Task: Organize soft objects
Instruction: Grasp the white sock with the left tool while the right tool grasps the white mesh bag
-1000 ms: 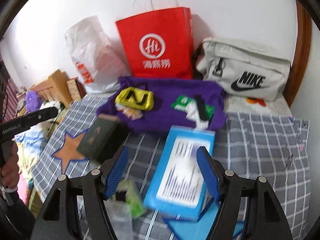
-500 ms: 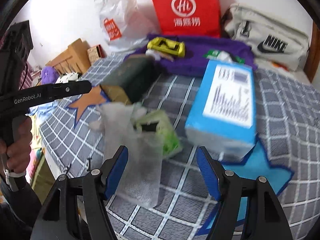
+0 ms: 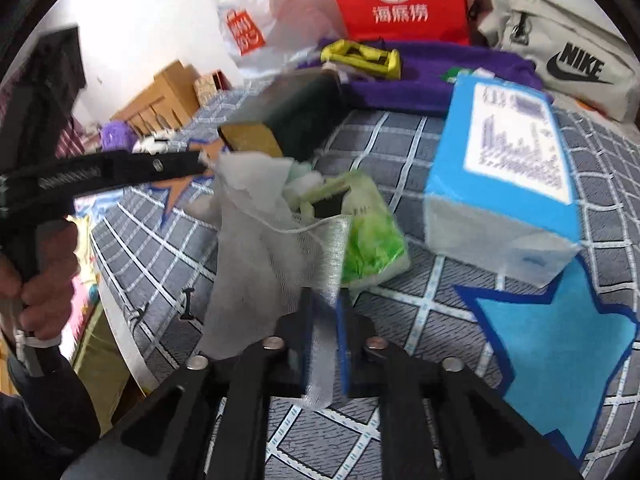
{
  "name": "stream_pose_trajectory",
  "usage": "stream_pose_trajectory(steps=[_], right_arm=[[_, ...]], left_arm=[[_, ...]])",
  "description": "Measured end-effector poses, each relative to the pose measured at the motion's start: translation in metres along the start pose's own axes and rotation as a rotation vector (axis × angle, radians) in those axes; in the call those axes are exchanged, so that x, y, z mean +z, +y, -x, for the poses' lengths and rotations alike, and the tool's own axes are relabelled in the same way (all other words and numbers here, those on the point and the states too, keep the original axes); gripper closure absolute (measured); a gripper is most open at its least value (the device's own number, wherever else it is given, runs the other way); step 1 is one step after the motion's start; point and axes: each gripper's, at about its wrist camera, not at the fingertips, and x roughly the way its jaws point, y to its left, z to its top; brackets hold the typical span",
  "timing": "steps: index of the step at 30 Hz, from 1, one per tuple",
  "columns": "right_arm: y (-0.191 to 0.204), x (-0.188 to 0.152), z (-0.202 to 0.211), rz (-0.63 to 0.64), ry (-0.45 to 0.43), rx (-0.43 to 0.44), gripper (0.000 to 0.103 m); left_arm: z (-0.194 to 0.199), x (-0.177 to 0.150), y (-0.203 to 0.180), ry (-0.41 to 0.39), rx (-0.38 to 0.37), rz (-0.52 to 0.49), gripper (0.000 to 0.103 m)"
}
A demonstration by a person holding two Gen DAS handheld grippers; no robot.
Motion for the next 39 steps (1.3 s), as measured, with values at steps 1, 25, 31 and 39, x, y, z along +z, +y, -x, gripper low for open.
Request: stream_pose_trajectory(steps=[1, 25, 31, 39], right_arm=[[-0.001, 0.0, 0.004, 0.0, -0.012, 0.002, 0.096], [-0.088, -0.033, 0.055, -0.139, -0.031, -0.178, 0.032], [-0.076, -0.032, 0.043, -0.127, 0.001, -0.148, 0.027], [-0.053, -0.031, 0.018, -0.081, 0.029, -0.193, 0.02]], left_arm=[[-0.001, 0.0, 0.0, 0.001, -0.001, 0.0, 0.064], [-0.007, 0.005, -0.039, 0.008, -0.111, -0.049, 0.039], [-0.014, 0.003, -0.047, 0.023, -0.068, -0.083, 0.036], [-0.041, -0.002, -0.044, 0.06, 0.037, -0.083, 0.037]])
